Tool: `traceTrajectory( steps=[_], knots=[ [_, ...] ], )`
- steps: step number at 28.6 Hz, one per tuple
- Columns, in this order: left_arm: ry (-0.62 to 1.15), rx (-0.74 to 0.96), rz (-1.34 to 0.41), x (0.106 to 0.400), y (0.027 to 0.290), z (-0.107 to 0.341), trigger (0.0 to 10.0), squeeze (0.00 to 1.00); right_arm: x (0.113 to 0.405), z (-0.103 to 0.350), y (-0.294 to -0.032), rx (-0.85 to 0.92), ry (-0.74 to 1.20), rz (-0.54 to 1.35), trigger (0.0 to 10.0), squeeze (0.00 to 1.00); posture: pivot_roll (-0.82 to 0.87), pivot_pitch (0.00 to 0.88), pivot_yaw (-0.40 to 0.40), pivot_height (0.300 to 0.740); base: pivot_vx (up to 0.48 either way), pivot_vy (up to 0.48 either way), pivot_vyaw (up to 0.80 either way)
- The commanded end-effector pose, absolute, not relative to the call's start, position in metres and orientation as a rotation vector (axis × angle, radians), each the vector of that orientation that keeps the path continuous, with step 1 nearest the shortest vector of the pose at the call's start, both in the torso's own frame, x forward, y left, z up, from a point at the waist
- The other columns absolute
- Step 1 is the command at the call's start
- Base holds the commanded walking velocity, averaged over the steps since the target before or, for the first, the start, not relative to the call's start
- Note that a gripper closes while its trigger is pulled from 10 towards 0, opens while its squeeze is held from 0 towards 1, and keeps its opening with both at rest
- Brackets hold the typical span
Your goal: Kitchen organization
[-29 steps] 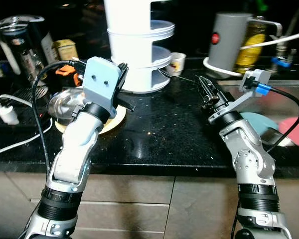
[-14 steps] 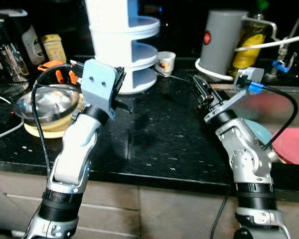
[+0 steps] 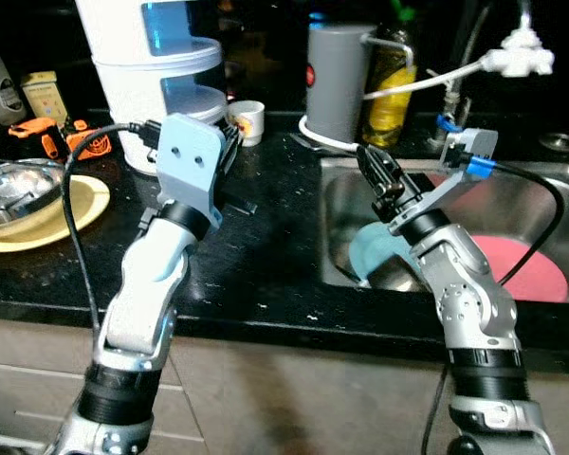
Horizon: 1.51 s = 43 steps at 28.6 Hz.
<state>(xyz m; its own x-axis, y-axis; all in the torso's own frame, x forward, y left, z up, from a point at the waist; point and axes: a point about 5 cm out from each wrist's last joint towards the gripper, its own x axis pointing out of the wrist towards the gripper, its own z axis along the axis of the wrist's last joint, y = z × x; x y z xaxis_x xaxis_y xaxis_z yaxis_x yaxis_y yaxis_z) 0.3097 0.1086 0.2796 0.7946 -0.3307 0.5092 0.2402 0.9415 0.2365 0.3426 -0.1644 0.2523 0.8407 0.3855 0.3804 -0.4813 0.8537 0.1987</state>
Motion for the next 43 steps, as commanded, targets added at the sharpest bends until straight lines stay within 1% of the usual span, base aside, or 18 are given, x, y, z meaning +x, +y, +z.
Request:
traceTrajectory(
  steps=[1,13,19,27,30,32,33,35,36,37,38,40,42,43],
  knots=[
    [-0.573,0.162,-0.298,0.31,0.111,0.28,10.0,0.0,0.343,0.254,-0.162,0.288,-0.342,0.472,10.0,0.0,-0.01,0.0,0.001,0.74,0.0,0.0,0.0],
    [-0.555,0.168,-0.315,0.31,0.109,0.276,10.0,0.0,0.344,0.252,-0.159,0.24,-0.326,0.476,10.0,0.0,-0.01,0.0,-0.003,0.74,0.0,0.0,0.0],
    [-0.544,0.161,-0.315,0.311,0.109,0.274,10.0,0.0,0.344,0.251,-0.158,0.227,-0.32,0.474,10.0,0.0,-0.01,0.0,-0.001,0.74,0.0,-0.447,0.0],
    [-0.544,0.145,-0.311,0.312,0.109,0.273,10.0,0.0,0.344,0.249,-0.157,0.188,-0.307,0.469,10.0,0.0,-0.02,0.0,0.0,0.74,0.0,0.0,0.0],
    [-0.526,0.142,-0.318,0.314,0.109,0.269,10.0,0.0,0.351,0.24,-0.154,0.079,-0.242,0.412,10.0,0.0,-0.02,0.0,0.0,0.74,0.0,0.0,0.0],
    [-0.507,0.135,-0.324,0.316,0.11,0.266,10.0,0.0,0.359,0.231,-0.151,-0.02,-0.161,0.359,10.0,0.0,-0.02,0.0,-0.004,0.74,0.0,0.0,0.0],
    [-0.507,0.135,-0.324,0.316,0.11,0.266,10.0,0.0,0.359,0.231,-0.151,-0.02,-0.161,0.359,10.0,0.0,-0.02,0.0,-0.004,0.74,0.0,0.0,0.0],
    [-0.493,0.121,-0.334,0.316,0.11,0.264,10.0,0.0,0.364,0.222,-0.148,-0.121,-0.079,0.33,10.0,0.0,-0.02,0.0,-0.005,0.74,0.0,0.0,0.0],
    [-0.493,0.121,-0.334,0.316,0.11,0.264,10.0,0.0,0.364,0.222,-0.148,-0.121,-0.079,0.33,10.0,0.0,-0.02,0.0,-0.005,0.74,0.0,0.0,0.0],
    [-0.485,0.111,-0.338,0.316,0.11,0.262,10.0,0.0,0.365,0.216,-0.145,-0.187,-0.032,0.336,10.0,0.0,-0.01,0.0,-0.006,0.74,0.0,0.0,0.0],
    [-0.485,0.111,-0.338,0.316,0.11,0.262,10.0,0.0,0.365,0.216,-0.145,-0.187,-0.032,0.336,10.0,0.0,-0.01,0.0,-0.006,0.74,0.0,0.0,0.0],
    [-0.466,0.094,-0.34,0.316,0.11,0.258,10.0,0.0,0.367,0.201,-0.139,-0.308,0.08,0.335,10.0,0.0,-0.02,0.0,-0.007,0.74,0.0,0.0,0.0],
    [-0.466,0.094,-0.34,0.316,0.11,0.258,10.0,0.0,0.367,0.201,-0.139,-0.308,0.08,0.335,10.0,0.0,-0.02,0.0,-0.007,0.74,0.0,0.0,0.0],
    [-0.46,0.09,-0.341,0.316,0.11,0.256,10.0,0.0,0.367,0.196,-0.137,-0.342,0.125,0.327,10.0,0.0,-0.02,0.0,-0.008,0.74,0.0,0.0,0.0]
  ],
)
